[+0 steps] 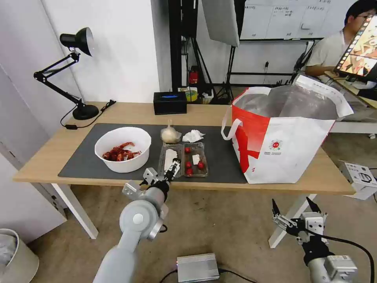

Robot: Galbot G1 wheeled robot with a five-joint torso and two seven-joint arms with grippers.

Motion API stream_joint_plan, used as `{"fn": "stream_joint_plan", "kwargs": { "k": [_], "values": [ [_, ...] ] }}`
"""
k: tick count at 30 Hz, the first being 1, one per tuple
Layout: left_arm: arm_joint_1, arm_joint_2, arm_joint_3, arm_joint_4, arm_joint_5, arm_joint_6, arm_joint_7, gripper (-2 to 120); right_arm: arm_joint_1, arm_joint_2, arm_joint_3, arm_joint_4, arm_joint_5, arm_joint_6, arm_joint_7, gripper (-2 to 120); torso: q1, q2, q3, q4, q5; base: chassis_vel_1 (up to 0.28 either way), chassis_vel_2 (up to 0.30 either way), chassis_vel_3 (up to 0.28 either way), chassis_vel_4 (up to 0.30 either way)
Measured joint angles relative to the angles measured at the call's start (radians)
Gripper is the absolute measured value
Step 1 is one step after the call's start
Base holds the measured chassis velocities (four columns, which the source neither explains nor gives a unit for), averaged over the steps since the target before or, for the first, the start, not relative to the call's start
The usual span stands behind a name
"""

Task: Pick up the trash from the table and place it into the takeout bag.

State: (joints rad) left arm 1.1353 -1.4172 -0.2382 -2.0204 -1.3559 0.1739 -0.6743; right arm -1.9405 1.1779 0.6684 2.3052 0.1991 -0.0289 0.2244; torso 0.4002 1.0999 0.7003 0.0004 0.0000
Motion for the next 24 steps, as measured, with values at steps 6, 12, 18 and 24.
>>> {"fn": "stream_joint_plan", "kwargs": {
  "k": [6, 12, 18, 24],
  "values": [
    [-0.004, -0.001, 0.016, -0.002, 0.019, -0.017, 0.043, 100, 0.003, -0.002, -0.004, -0.002, 0.001, 0.000, 0.000, 100, 0.000, 0.000, 0.000, -0.0003, 0.0000, 0.000, 0.000, 0.000, 0.000],
    [-0.016, 0.004, 0.032, -0.015, 0.030, -0.020, 0.061, 100, 0.005, -0.001, -0.004, -0.002, 0.001, 0.001, 0.000, 100, 0.000, 0.000, 0.000, -0.0004, 0.0001, 0.000, 0.000, 0.000, 0.000],
    [-0.015, 0.020, 0.042, -0.041, 0.063, -0.021, 0.100, 100, 0.005, 0.004, -0.003, 0.000, 0.001, 0.001, 0.000, 100, 0.000, 0.000, 0.000, -0.0004, 0.0000, 0.000, 0.000, 0.000, 0.000],
    [-0.016, 0.033, 0.062, -0.044, 0.112, -0.019, 0.155, 100, 0.008, 0.006, -0.003, 0.001, 0.000, 0.002, 0.000, 100, 0.000, 0.000, 0.000, -0.0004, 0.0001, 0.000, 0.000, 0.000, 0.000]
  ]
}}
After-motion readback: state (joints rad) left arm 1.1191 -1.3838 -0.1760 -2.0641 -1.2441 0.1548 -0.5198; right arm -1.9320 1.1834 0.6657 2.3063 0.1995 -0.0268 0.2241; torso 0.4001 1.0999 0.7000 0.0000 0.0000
